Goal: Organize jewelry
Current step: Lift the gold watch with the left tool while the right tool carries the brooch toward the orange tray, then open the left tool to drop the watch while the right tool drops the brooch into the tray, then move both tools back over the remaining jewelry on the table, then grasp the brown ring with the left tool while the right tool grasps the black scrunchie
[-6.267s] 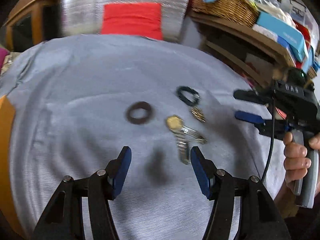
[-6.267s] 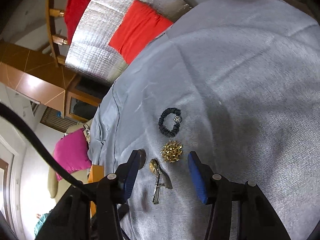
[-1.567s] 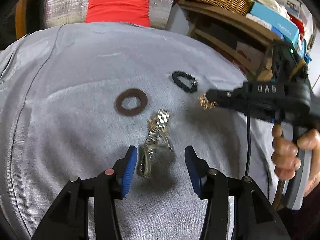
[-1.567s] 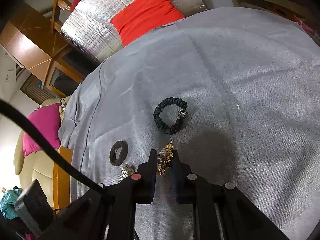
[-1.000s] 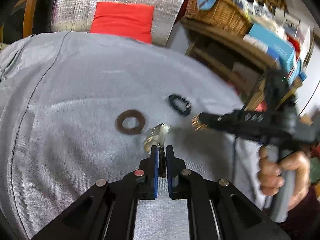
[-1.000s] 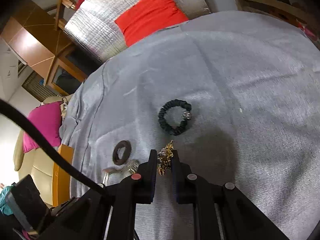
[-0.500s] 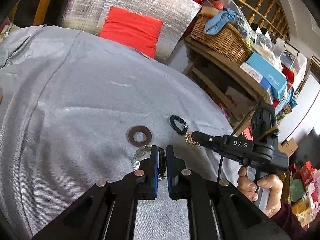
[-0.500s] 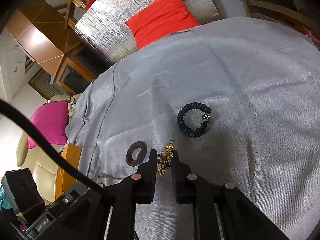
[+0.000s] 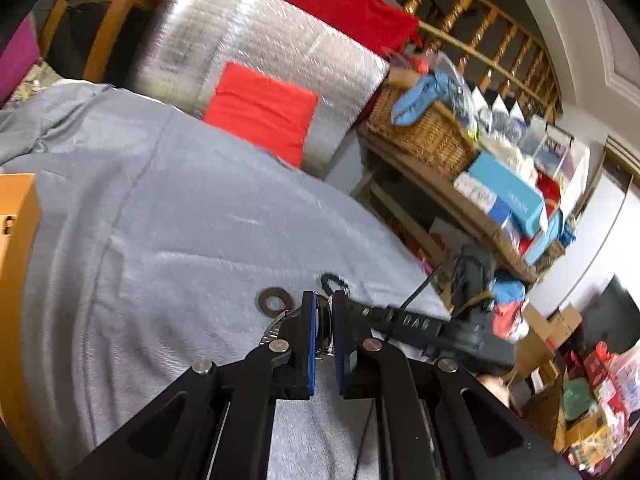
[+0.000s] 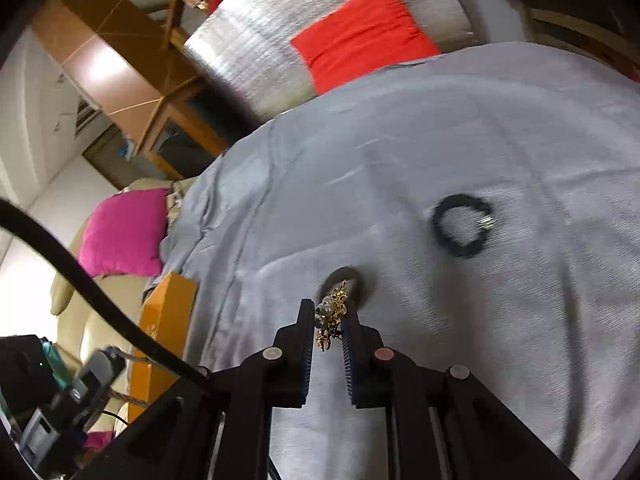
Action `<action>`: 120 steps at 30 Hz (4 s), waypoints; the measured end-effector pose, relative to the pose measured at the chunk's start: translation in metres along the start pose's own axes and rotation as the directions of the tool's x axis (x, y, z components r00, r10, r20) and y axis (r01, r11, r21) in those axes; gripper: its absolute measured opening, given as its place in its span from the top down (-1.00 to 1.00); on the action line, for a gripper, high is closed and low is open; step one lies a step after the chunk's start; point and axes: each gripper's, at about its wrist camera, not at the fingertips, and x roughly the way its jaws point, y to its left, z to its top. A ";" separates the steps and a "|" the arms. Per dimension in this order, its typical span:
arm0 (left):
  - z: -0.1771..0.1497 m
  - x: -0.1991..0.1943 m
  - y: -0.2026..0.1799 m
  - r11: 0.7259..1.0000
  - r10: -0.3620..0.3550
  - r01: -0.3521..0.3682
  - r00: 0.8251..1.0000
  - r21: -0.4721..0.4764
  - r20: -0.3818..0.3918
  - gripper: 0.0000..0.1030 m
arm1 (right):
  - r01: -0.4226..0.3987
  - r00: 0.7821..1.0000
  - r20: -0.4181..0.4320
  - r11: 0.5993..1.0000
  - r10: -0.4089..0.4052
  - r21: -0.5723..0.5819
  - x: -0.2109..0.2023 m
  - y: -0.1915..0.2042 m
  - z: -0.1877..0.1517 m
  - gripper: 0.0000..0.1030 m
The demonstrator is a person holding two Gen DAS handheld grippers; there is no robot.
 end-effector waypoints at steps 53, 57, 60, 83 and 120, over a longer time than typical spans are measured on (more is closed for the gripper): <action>-0.058 -0.197 0.218 0.834 0.508 -0.515 0.857 -0.200 -0.090 0.85 | -0.024 0.842 -0.460 0.832 -0.282 -0.554 0.229 0.344 -0.158 0.71; -0.062 -0.190 0.224 0.822 0.515 -0.532 0.847 -0.202 -0.131 0.85 | -0.006 0.837 -0.452 0.820 -0.309 -0.572 0.232 0.346 -0.158 0.71; -0.064 -0.186 0.228 0.821 0.511 -0.535 0.844 -0.201 -0.162 0.84 | 0.001 0.844 -0.436 0.813 -0.314 -0.582 0.230 0.348 -0.157 0.64; -0.012 -0.154 0.090 0.821 0.568 -0.567 0.823 0.069 0.002 -0.29 | -0.009 0.981 -0.187 0.940 -0.058 -0.341 0.065 0.203 -0.044 0.17; -0.017 0.185 0.013 0.913 0.385 -0.333 0.893 0.233 -0.233 -0.35 | 0.149 0.988 -0.095 0.933 -0.125 0.327 0.035 -0.120 0.061 0.16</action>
